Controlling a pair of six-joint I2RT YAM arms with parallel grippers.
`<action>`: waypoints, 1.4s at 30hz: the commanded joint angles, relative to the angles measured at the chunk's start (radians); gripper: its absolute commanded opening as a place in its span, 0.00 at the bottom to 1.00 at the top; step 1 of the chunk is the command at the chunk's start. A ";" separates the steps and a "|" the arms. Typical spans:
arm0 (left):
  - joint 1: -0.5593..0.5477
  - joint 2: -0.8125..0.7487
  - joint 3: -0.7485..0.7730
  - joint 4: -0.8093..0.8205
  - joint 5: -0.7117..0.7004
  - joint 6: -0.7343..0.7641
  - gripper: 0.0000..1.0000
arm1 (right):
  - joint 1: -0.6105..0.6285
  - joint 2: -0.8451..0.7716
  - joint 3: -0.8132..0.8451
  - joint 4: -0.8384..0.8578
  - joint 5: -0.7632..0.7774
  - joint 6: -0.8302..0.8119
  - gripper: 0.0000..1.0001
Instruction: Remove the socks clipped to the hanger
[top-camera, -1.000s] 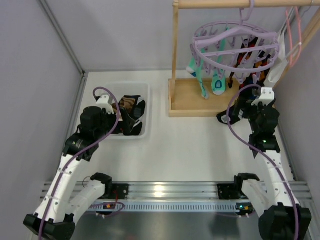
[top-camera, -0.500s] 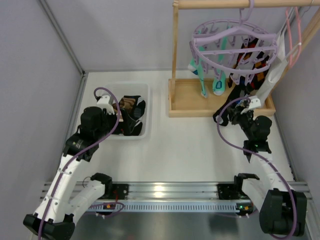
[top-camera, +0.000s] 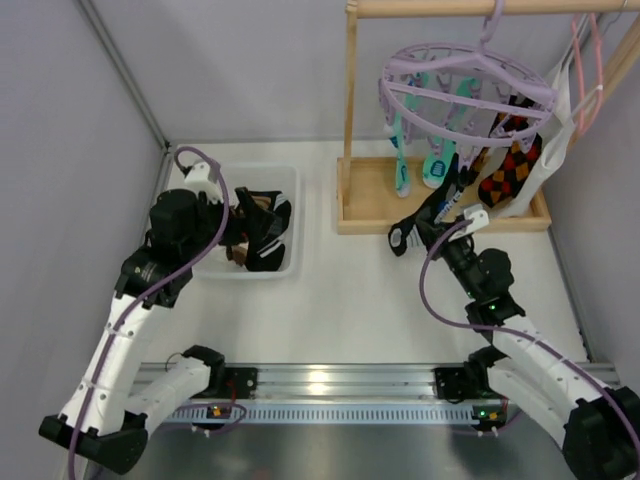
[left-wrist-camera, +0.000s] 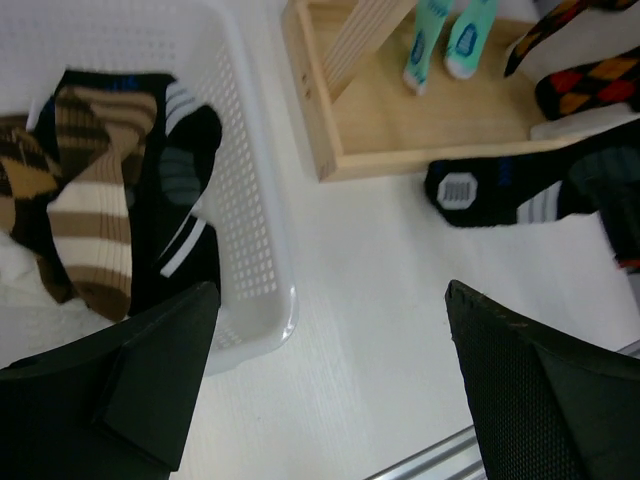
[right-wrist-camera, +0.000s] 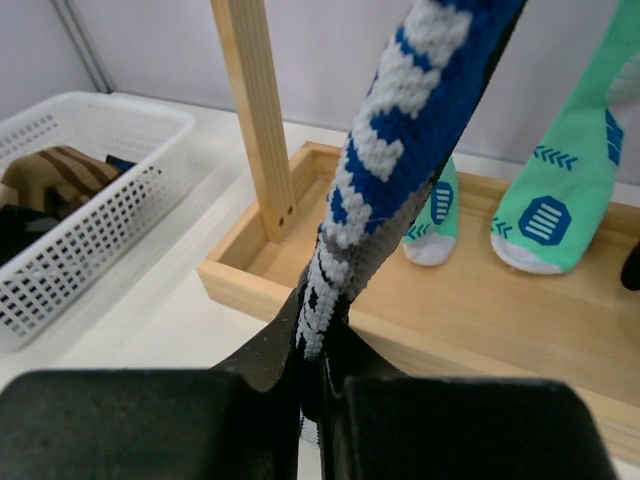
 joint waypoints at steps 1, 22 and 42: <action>-0.077 0.079 0.199 0.056 -0.085 -0.042 0.99 | 0.170 -0.021 0.029 0.030 0.302 0.026 0.00; -0.666 0.961 1.286 0.057 -0.449 0.257 0.98 | 0.699 0.291 0.224 0.100 0.966 -0.040 0.00; -0.711 1.211 1.439 0.073 -0.544 0.350 0.75 | 0.728 0.340 0.276 0.063 0.953 -0.042 0.00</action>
